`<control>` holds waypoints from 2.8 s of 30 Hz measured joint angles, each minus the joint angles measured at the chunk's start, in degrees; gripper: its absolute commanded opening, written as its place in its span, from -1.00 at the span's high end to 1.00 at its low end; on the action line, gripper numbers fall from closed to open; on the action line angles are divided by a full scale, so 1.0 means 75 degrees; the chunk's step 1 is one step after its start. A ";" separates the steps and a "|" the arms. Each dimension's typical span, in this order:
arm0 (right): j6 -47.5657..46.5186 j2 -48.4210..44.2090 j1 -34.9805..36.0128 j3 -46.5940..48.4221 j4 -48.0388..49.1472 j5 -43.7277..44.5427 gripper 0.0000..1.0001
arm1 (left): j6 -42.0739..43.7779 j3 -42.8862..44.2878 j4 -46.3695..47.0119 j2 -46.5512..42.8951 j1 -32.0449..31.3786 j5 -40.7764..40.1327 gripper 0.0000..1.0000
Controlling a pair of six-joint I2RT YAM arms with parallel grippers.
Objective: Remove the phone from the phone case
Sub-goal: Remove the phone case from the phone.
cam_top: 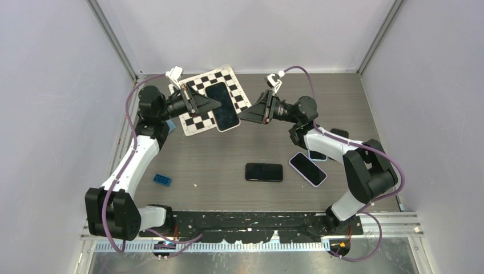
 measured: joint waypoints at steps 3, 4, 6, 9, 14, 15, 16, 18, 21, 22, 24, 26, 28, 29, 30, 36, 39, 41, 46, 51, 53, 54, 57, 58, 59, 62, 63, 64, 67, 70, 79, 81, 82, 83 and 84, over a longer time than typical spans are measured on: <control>0.0017 0.0029 0.0087 0.0032 0.0093 -0.0280 0.05 | -0.0006 0.0012 0.0000 -0.0003 0.0000 0.0102 1.00; 0.0020 0.0041 0.0102 0.0032 0.0108 -0.0364 0.10 | -0.0006 0.0017 0.0000 -0.0003 -0.0003 0.0122 1.00; 0.0000 0.0044 0.0134 0.0032 0.0108 -0.0516 0.20 | -0.0009 0.0032 0.0000 -0.0003 0.0000 0.0157 1.00; -0.0108 0.0044 0.0137 0.0032 0.0047 -0.0670 0.34 | -0.0015 0.0090 -0.0006 -0.0009 -0.0003 0.0251 1.00; -0.0452 0.0038 0.0189 0.0032 -0.0323 -0.0857 0.51 | -0.0003 0.0157 -0.0012 -0.0017 0.0000 0.0254 1.00; -0.0522 0.0035 0.0207 0.0032 -0.0414 -0.0877 0.58 | 0.0017 0.0160 -0.0055 -0.0017 0.0000 0.0259 1.00; -0.0618 0.0017 0.0221 0.0032 -0.0510 -0.0886 0.62 | 0.0032 0.0160 -0.0102 -0.0017 0.0000 0.0262 1.00; -0.0804 -0.0052 0.0248 0.0035 -0.0746 -0.0892 0.78 | 0.0023 0.0160 -0.0187 -0.0017 0.0006 0.0274 1.00; -0.1107 -0.0184 0.0309 0.0061 -0.1128 -0.0930 0.97 | -0.0044 0.0184 -0.0184 -0.0017 0.0006 0.0364 1.00; -0.1282 -0.0251 0.0344 0.0099 -0.1317 -0.0953 0.98 | -0.0114 0.0189 -0.0160 -0.0017 0.0006 0.0417 1.00; -0.1647 -0.0379 0.0402 0.0230 -0.1699 -0.1037 0.98 | -0.0335 0.0201 -0.0085 -0.0012 0.0015 0.0536 1.00; -0.2133 -0.0527 0.0463 0.0425 -0.2247 -0.1145 0.98 | -0.0627 0.0242 0.0076 0.0009 0.0041 0.0697 1.00; -0.2804 -0.0697 0.0542 0.0723 -0.3054 -0.1279 0.98 | -0.0918 0.0277 0.0265 0.0044 0.0055 0.0874 1.00; -0.3171 -0.0761 0.0568 0.0877 -0.3468 -0.1349 0.98 | -0.1058 0.0289 0.0329 0.0058 0.0058 0.0944 1.00; -0.3660 -0.0839 0.0618 0.1096 -0.4124 -0.1408 0.98 | -0.1204 0.0300 0.0414 0.0067 0.0067 0.1035 1.00; -0.7213 -0.1032 0.1023 0.2783 -0.8696 -0.1311 0.99 | -0.1749 0.0350 0.0813 0.0149 0.0093 0.1577 1.00; -0.8218 -0.1032 0.1151 0.3136 -0.9795 -0.1265 0.99 | -0.1818 0.0350 0.0965 0.0154 0.0041 0.1804 1.00; -0.8667 -0.1032 0.1186 0.3206 -1.0159 -0.1276 0.99 | -0.1818 0.0347 0.1037 0.0172 -0.0017 0.1886 1.00; -0.9375 -0.1032 0.1253 0.3229 -1.0555 -0.1279 0.98 | -0.1833 0.0248 0.1102 0.0192 -0.0090 0.1900 1.00; -0.9684 -0.1037 0.1306 0.3229 -1.0789 -0.1099 0.98 | -0.2037 0.0076 0.1268 0.0256 -0.0111 0.1836 1.00; -0.9798 -0.1046 0.1323 0.3226 -1.0867 -0.0997 0.98 | -0.2151 0.0017 0.1285 0.0303 -0.0114 0.1772 1.00; -0.9874 -0.1046 0.1332 0.3223 -1.0902 -0.0930 0.98 | -0.2261 -0.0012 0.1320 0.0332 -0.0114 0.1731 1.00; -1.0069 -0.1049 0.1338 0.3191 -1.1095 -0.0682 0.99 | -0.2567 -0.0061 0.1463 0.0408 -0.0125 0.1582 1.00; -1.0139 -0.1049 0.1338 0.3174 -1.1132 -0.0551 0.98 | -0.2731 -0.0082 0.1478 0.0425 -0.0125 0.1466 1.00; -1.0194 -0.1040 0.1352 0.3142 -1.1156 -0.0323 0.99 | -0.2929 -0.0090 0.1510 0.0431 -0.0163 0.1370 1.00; -1.0261 -0.0994 0.1381 0.2970 -1.1232 0.0201 0.98 | -0.3299 -0.0108 0.1649 0.0428 -0.0280 0.1186 1.00; -1.0264 -0.0991 0.1381 0.2900 -1.1220 0.0356 0.99 | -0.3389 -0.0125 0.1699 0.0428 -0.0312 0.1131 1.00; -1.0258 -0.0991 0.1381 0.2844 -1.1202 0.0469 0.97 | -0.3448 -0.0152 0.1746 0.0428 -0.0323 0.1087 1.00; -1.0025 -0.1046 0.1381 0.2506 -1.0949 0.0842 0.85 | -0.3497 -0.0245 0.1821 0.0434 -0.0353 0.0877 1.00; -0.9562 -0.1297 0.1297 0.2022 -1.0526 0.1166 0.45 | -0.3450 -0.0294 0.1839 0.0466 -0.0350 0.0571 1.00; -0.7079 -0.2632 0.0778 0.0329 -0.8285 0.2433 -0.61 | -0.3142 -0.0417 0.1734 0.0542 -0.0347 -0.0956 1.00; -0.6371 -0.2771 0.0793 0.0015 -0.7516 0.2672 -0.69 | -0.3057 -0.0420 0.1676 0.0542 -0.0347 -0.1303 1.00; -0.5945 -0.2798 0.0822 -0.0149 -0.7061 0.2798 -0.71 | -0.3040 -0.0420 0.1641 0.0542 -0.0347 -0.1434 1.00; -0.5578 -0.2792 0.0860 -0.0271 -0.6656 0.2920 -0.72 | -0.3031 -0.0420 0.1588 0.0539 -0.0347 -0.1612 1.00; -0.5161 -0.2748 0.0915 -0.0358 -0.6280 0.3089 -0.72 | -0.3028 -0.0431 0.1562 0.0539 -0.0347 -0.1743 1.00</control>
